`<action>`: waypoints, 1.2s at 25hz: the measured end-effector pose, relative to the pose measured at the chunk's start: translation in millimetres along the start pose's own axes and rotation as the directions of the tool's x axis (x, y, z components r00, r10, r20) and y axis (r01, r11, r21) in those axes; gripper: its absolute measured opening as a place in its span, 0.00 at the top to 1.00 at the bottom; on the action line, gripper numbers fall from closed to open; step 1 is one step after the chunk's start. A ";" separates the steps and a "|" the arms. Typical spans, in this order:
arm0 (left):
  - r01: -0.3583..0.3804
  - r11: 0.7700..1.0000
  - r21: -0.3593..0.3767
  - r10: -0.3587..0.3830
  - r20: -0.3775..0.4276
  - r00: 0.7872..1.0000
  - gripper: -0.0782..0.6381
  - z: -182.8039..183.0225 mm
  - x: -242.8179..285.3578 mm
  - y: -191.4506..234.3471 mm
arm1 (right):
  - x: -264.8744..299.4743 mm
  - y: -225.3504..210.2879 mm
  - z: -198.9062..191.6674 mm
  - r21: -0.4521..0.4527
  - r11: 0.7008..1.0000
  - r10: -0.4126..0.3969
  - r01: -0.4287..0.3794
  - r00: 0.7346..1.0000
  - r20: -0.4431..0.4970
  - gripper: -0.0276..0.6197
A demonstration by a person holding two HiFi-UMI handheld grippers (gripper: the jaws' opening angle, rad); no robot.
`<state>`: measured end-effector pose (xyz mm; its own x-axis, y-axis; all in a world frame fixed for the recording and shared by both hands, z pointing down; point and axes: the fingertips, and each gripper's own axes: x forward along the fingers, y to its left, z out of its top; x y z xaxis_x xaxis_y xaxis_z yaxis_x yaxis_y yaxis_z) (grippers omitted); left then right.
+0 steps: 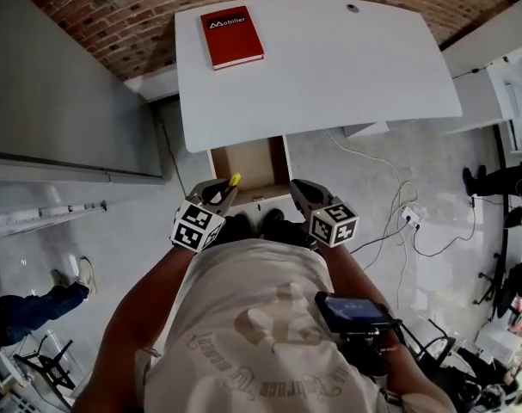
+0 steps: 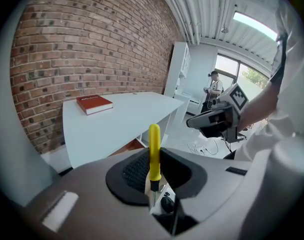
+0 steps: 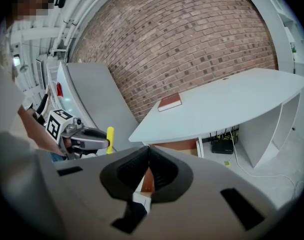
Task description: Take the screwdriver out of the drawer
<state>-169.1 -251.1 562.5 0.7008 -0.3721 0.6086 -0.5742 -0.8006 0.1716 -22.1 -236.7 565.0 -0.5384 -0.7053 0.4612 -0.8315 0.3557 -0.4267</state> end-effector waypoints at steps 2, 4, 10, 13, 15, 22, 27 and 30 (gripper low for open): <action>-0.012 1.000 -0.005 0.012 0.026 1.000 0.80 8.8 -7.5 3.2 | 4.0 7.2 9.6 -0.010 1.000 0.014 -0.014 1.000 0.005 0.95; -0.022 1.000 -0.020 0.023 0.045 0.999 0.80 14.1 -13.0 5.7 | 7.6 13.1 16.6 -0.020 0.999 0.025 -0.025 1.000 0.005 0.95; -0.049 0.997 -0.063 0.055 0.089 0.995 0.80 25.6 -25.8 10.0 | 11.3 22.1 34.3 -0.050 0.998 0.044 -0.044 0.999 0.005 0.95; -0.062 0.995 -0.076 0.070 0.113 0.991 0.80 30.9 -34.5 10.7 | 9.8 27.3 42.7 -0.065 0.997 0.053 -0.051 0.999 0.015 0.95; -0.070 0.994 -0.088 0.081 0.134 0.988 0.80 33.9 -41.0 10.2 | 7.5 31.2 46.7 -0.077 0.995 0.057 -0.055 0.998 0.021 0.95; -0.083 0.988 -0.127 0.108 0.205 0.973 0.80 46.2 -63.5 6.4 | -5.4 46.9 62.1 -0.122 0.990 0.073 -0.066 0.996 0.051 0.95; -0.091 0.987 -0.130 0.121 0.242 0.963 0.80 50.6 -76.7 2.8 | -14.4 56.6 71.7 -0.144 0.986 0.092 -0.079 0.992 0.084 0.95; -0.076 0.986 -0.150 0.113 0.255 0.960 0.80 49.8 -84.3 -5.5 | -26.6 63.7 71.0 -0.142 0.987 0.092 -0.078 0.991 0.097 0.95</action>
<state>-204.0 -238.7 471.7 0.7161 -0.5675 0.4063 -0.6828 -0.6902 0.2395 -51.1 -238.8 470.3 -0.5969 -0.7257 0.3422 -0.7981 0.4929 -0.3466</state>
